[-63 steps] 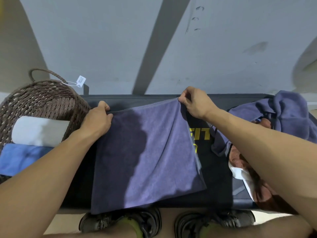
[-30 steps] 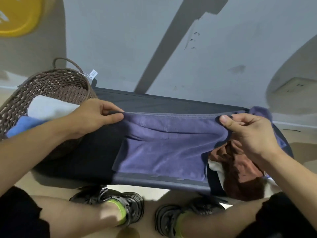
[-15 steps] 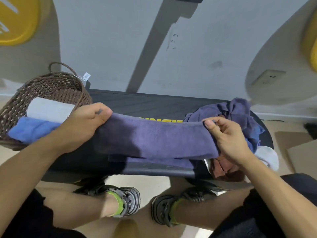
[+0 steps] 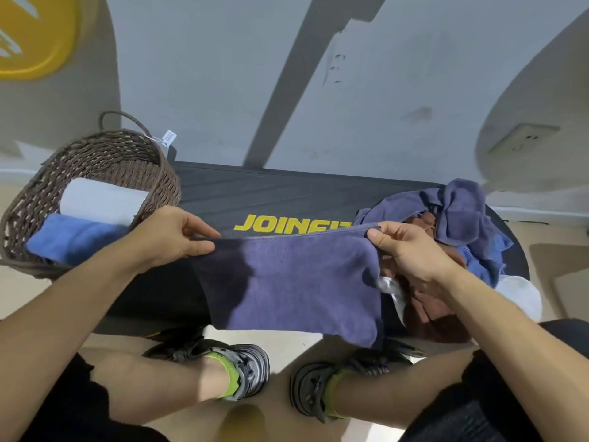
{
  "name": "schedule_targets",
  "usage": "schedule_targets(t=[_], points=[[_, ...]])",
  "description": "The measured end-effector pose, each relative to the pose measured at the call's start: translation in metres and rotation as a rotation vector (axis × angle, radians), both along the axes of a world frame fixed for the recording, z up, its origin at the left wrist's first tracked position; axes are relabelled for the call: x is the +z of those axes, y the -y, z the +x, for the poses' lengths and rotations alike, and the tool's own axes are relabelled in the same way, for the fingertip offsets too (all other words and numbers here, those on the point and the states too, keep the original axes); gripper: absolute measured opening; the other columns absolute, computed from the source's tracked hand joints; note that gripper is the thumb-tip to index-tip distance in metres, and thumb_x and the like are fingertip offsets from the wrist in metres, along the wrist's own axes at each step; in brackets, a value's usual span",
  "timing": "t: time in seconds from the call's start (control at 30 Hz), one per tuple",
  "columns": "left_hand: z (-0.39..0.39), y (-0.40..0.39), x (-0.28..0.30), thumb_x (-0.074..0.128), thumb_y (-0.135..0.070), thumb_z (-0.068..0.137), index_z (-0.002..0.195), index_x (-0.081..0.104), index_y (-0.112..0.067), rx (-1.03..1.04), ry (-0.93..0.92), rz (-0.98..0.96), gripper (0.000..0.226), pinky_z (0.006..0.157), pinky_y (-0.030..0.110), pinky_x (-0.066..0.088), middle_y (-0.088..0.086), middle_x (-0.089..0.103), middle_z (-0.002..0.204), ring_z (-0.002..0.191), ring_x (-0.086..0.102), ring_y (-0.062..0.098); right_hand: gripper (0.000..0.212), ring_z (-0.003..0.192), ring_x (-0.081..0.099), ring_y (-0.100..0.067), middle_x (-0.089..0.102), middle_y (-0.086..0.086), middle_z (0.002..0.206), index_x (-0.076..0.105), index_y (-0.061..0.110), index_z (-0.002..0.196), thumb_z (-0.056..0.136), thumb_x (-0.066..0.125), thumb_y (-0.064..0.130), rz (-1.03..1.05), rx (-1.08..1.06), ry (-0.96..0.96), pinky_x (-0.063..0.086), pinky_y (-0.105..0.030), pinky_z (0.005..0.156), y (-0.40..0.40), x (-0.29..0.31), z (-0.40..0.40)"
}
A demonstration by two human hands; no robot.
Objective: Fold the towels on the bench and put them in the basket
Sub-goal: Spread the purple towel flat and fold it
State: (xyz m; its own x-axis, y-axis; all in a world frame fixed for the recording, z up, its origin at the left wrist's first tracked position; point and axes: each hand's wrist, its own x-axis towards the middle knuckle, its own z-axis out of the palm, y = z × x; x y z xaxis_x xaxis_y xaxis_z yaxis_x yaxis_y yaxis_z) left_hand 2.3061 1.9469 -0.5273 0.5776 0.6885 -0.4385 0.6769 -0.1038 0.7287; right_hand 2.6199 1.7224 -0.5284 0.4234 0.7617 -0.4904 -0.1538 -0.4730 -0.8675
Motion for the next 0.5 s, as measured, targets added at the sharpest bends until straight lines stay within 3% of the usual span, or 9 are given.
schedule_targets(t=[0.13,0.23,0.3,0.4,0.5], points=[[0.005,-0.008,-0.007,0.077,-0.015,0.083,0.078,0.075,-0.026,-0.191,-0.162,0.135,0.012,0.065,0.025,0.053,-0.009,0.073,0.067,0.06,0.065,0.001,0.025,0.067,0.041,-0.03,0.053,-0.017,0.076,0.065,-0.005,0.09,0.098,0.06,0.018,-0.031,0.014,0.206,0.037,-0.043,0.061,-0.008,-0.014,0.001],[0.006,-0.017,-0.012,0.075,-0.03,0.085,0.077,0.07,-0.022,-0.246,-0.308,0.166,0.012,0.061,0.024,0.045,-0.006,0.069,0.062,0.053,0.059,0.004,0.019,0.058,0.053,-0.024,0.065,-0.007,0.07,0.072,0.009,0.08,0.092,0.07,0.024,-0.071,-0.003,0.416,0.044,-0.036,0.057,-0.016,-0.021,0.006],[0.007,-0.017,-0.015,0.07,-0.028,0.09,0.083,0.067,-0.014,-0.227,-0.331,-0.007,0.016,0.051,0.022,0.043,0.003,0.068,0.058,0.044,0.054,0.007,0.018,0.055,0.056,-0.017,0.067,0.0,0.068,0.072,0.013,0.077,0.088,0.074,0.027,-0.08,-0.045,0.45,0.044,-0.028,0.055,-0.021,-0.024,0.011],[0.007,-0.016,-0.019,0.067,-0.013,0.091,0.089,0.062,0.0,-0.108,-0.218,-0.329,0.015,0.041,0.018,0.041,0.022,0.071,0.071,0.046,0.06,0.011,0.023,0.043,0.046,-0.008,0.061,0.003,0.061,0.07,0.012,0.075,0.086,0.075,0.031,-0.075,-0.129,0.403,0.038,-0.019,0.041,-0.025,-0.027,0.012],[0.005,-0.019,-0.022,0.076,-0.013,0.082,0.087,0.063,0.001,-0.102,-0.228,-0.342,0.019,0.037,0.017,0.037,0.024,0.071,0.071,0.039,0.054,0.01,0.024,0.037,0.042,-0.016,0.056,0.007,0.05,0.07,0.012,0.076,0.085,0.077,0.033,-0.101,-0.132,0.354,0.035,-0.02,0.037,-0.025,-0.028,0.012]])
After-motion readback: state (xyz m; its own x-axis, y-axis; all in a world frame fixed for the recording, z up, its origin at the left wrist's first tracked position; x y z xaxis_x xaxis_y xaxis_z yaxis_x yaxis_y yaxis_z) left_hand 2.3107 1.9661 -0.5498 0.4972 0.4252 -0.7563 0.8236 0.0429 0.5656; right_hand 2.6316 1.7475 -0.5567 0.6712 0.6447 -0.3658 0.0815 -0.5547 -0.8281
